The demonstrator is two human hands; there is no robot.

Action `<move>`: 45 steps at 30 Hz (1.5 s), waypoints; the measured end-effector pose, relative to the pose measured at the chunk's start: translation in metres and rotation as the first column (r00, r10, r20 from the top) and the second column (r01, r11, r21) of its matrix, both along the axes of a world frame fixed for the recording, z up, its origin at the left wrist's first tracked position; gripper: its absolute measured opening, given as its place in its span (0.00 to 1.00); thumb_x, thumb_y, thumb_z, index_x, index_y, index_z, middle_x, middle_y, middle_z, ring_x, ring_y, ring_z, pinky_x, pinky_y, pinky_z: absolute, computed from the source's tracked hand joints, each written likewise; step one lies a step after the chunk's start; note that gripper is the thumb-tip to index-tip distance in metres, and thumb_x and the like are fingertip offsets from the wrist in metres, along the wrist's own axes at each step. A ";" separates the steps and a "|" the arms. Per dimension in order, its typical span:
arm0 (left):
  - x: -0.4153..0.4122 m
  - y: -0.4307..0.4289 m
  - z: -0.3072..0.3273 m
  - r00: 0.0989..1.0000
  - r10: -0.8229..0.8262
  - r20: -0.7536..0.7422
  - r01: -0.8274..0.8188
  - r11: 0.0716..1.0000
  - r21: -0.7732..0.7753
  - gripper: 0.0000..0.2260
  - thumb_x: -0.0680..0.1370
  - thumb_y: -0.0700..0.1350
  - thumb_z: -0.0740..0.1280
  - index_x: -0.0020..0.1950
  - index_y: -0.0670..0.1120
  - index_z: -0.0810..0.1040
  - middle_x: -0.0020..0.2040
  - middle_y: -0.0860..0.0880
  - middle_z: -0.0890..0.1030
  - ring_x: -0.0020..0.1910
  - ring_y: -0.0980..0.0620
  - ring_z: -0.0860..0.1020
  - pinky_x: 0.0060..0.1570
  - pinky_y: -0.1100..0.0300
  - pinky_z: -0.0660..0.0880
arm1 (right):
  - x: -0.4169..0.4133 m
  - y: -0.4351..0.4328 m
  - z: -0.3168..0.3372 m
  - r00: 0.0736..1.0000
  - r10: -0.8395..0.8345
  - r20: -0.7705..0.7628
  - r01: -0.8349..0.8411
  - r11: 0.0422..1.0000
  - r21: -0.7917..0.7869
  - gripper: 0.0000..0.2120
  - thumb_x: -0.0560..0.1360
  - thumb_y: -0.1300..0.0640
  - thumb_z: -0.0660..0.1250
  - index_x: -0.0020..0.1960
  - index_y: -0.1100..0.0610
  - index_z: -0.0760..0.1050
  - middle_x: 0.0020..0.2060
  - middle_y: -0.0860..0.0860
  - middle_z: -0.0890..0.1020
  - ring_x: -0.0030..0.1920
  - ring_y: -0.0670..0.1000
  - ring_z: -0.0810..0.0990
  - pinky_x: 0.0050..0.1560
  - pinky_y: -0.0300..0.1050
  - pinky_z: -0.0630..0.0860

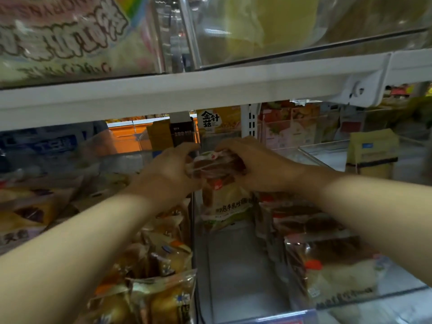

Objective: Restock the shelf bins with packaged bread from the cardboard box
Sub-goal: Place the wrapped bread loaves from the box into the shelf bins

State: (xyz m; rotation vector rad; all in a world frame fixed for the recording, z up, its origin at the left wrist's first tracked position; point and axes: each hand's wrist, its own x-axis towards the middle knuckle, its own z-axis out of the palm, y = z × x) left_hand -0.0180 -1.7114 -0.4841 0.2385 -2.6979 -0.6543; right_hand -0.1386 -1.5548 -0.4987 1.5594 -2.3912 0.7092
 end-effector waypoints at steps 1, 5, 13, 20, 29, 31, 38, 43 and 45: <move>0.000 -0.001 -0.003 1.000 0.017 -0.023 -0.019 0.996 -0.084 0.27 0.74 0.45 0.71 0.71 0.53 0.66 0.60 0.50 0.75 0.50 0.55 0.72 0.48 0.62 0.70 | 0.002 0.001 0.001 0.997 -0.002 0.074 0.004 1.000 -0.028 0.25 0.71 0.61 0.69 0.66 0.52 0.68 0.55 0.47 0.72 0.56 0.44 0.67 0.56 0.41 0.69; -0.001 -0.005 -0.009 0.997 0.007 -0.082 -0.020 0.987 -0.161 0.16 0.77 0.44 0.68 0.65 0.52 0.73 0.58 0.51 0.77 0.43 0.58 0.71 0.35 0.71 0.63 | 0.002 0.006 0.004 0.964 -0.008 0.265 0.055 0.984 -0.168 0.19 0.74 0.61 0.67 0.62 0.51 0.69 0.56 0.48 0.73 0.56 0.47 0.73 0.51 0.39 0.73; -0.012 -0.008 0.001 0.987 0.129 -0.094 -0.146 0.970 -0.196 0.10 0.80 0.43 0.63 0.60 0.47 0.78 0.57 0.48 0.79 0.50 0.52 0.74 0.47 0.61 0.66 | -0.015 0.002 0.014 0.891 0.015 0.453 0.125 0.953 -0.277 0.12 0.75 0.62 0.69 0.56 0.52 0.75 0.47 0.42 0.77 0.46 0.41 0.76 0.45 0.35 0.75; -0.026 -0.011 0.003 0.977 0.156 -0.143 -0.171 0.980 -0.099 0.09 0.80 0.39 0.61 0.51 0.48 0.79 0.44 0.50 0.77 0.41 0.54 0.73 0.32 0.67 0.64 | -0.025 -0.008 0.007 0.846 0.032 0.533 0.166 0.933 -0.319 0.10 0.77 0.62 0.66 0.57 0.54 0.74 0.49 0.46 0.77 0.48 0.47 0.79 0.44 0.38 0.80; -0.020 0.008 -0.001 0.911 0.134 -0.389 -0.134 0.991 0.029 0.09 0.82 0.40 0.59 0.52 0.46 0.79 0.41 0.57 0.74 0.30 0.67 0.71 0.32 0.82 0.65 | -0.027 -0.009 0.008 0.598 0.194 0.778 0.299 0.847 -0.440 0.10 0.78 0.68 0.62 0.49 0.53 0.74 0.54 0.52 0.76 0.54 0.55 0.77 0.51 0.51 0.79; -0.022 0.010 -0.003 0.907 0.131 -0.401 -0.126 0.991 0.039 0.09 0.82 0.40 0.59 0.52 0.46 0.79 0.41 0.58 0.73 0.30 0.70 0.71 0.33 0.81 0.66 | -0.029 -0.010 0.005 0.526 0.203 0.826 0.338 0.841 -0.422 0.09 0.78 0.68 0.61 0.49 0.55 0.74 0.56 0.55 0.76 0.56 0.57 0.77 0.53 0.54 0.79; -0.024 0.008 -0.008 0.914 0.120 -0.388 -0.143 0.989 -0.030 0.08 0.81 0.39 0.60 0.49 0.47 0.78 0.44 0.55 0.75 0.39 0.61 0.70 0.36 0.77 0.65 | -0.029 -0.017 0.000 0.444 0.217 0.870 0.350 0.851 -0.391 0.09 0.79 0.66 0.59 0.51 0.54 0.71 0.47 0.53 0.74 0.52 0.53 0.75 0.52 0.51 0.77; -0.029 -0.005 -0.008 0.972 0.174 -0.158 -0.190 0.977 -0.093 0.06 0.80 0.40 0.61 0.49 0.45 0.78 0.43 0.53 0.75 0.45 0.53 0.74 0.35 0.64 0.62 | -0.033 -0.011 -0.006 0.859 -0.216 0.464 0.274 0.960 -0.060 0.11 0.79 0.49 0.62 0.54 0.57 0.71 0.45 0.52 0.76 0.45 0.51 0.76 0.41 0.43 0.71; -0.030 -0.005 -0.007 0.977 0.163 -0.136 -0.178 0.978 -0.104 0.05 0.80 0.40 0.62 0.50 0.46 0.78 0.44 0.53 0.75 0.45 0.54 0.72 0.34 0.63 0.62 | -0.029 -0.009 -0.005 0.834 -0.266 0.484 0.276 0.960 0.052 0.33 0.72 0.33 0.64 0.65 0.58 0.67 0.56 0.53 0.77 0.54 0.52 0.77 0.51 0.44 0.74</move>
